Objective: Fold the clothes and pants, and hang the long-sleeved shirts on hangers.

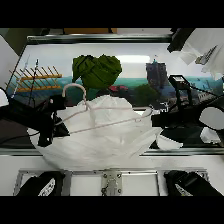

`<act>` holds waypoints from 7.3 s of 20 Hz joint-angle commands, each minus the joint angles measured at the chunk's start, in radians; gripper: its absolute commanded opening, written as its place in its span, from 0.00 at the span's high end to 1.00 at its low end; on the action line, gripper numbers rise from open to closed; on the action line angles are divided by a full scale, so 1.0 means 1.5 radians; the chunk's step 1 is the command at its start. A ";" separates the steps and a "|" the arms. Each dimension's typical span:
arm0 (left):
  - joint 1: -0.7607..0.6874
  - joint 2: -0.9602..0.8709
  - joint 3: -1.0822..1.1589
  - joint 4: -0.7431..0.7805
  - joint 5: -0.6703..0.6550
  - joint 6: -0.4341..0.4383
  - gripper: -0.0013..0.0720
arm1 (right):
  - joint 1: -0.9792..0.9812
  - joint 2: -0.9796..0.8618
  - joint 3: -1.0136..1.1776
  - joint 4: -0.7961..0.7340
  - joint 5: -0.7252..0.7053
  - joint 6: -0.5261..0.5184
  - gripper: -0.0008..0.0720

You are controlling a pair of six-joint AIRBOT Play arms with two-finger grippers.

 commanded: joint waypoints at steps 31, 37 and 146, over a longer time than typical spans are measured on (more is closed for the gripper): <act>-0.113 -0.114 -0.120 -0.049 0.169 -0.017 0.97 | 0.001 0.000 0.000 0.010 -0.002 -0.003 0.96; -0.119 -0.148 -0.105 -0.050 0.215 -0.034 0.97 | 0.001 -0.031 0.071 -0.027 0.070 -0.065 0.96; -0.176 -0.172 -0.041 -0.066 0.257 -0.011 0.96 | -0.455 -0.371 -0.095 0.808 0.210 -1.312 0.18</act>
